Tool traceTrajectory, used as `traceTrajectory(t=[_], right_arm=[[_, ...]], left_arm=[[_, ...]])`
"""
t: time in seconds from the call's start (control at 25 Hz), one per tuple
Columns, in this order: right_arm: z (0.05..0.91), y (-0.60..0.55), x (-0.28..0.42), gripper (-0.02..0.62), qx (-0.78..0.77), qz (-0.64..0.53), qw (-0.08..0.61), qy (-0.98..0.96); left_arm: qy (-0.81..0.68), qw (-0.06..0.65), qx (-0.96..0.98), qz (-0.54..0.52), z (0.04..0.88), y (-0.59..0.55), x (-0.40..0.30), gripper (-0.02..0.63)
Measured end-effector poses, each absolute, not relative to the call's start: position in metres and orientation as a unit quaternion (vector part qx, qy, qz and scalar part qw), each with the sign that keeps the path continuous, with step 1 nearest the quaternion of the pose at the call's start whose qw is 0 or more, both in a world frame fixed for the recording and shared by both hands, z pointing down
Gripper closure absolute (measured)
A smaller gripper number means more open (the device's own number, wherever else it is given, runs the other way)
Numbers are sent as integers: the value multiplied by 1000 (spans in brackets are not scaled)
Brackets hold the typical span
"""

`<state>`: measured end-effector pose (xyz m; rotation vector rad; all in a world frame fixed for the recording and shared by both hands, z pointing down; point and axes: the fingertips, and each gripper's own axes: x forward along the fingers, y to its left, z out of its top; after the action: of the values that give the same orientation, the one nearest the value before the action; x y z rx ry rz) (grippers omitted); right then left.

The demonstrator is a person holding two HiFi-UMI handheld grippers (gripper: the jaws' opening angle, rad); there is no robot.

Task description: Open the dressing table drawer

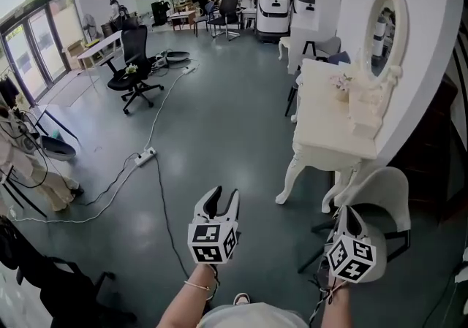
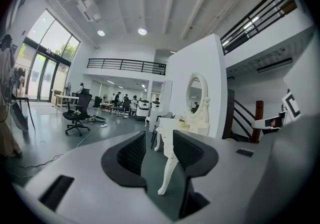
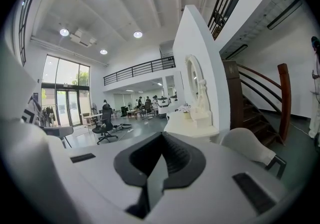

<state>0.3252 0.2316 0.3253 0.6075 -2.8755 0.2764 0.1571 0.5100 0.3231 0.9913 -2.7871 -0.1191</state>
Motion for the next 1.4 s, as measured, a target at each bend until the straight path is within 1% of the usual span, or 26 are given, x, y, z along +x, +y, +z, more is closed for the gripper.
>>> traceTrajectory(t=[0.36,0.52,0.72,0.92,1.4], right_arm=[[350,239,308,588,229,110,112,-961],[359,235,299,588,238,118,126,-956],[364,218,275,588,247,115,133,-953],[368,179,242,588,259,112,141,-949],[364,78,122,588,253,119,154,-948]], left_arm=[[-937,101,333,-32,338,535,126,431],[-934,112,337,-31,347,535,112,431],[-933,118,338,-39,355,520,79,431],[-931,119,344,-44,357,485,35,432],[-920,124,369,-37,348,366,-78,431]])
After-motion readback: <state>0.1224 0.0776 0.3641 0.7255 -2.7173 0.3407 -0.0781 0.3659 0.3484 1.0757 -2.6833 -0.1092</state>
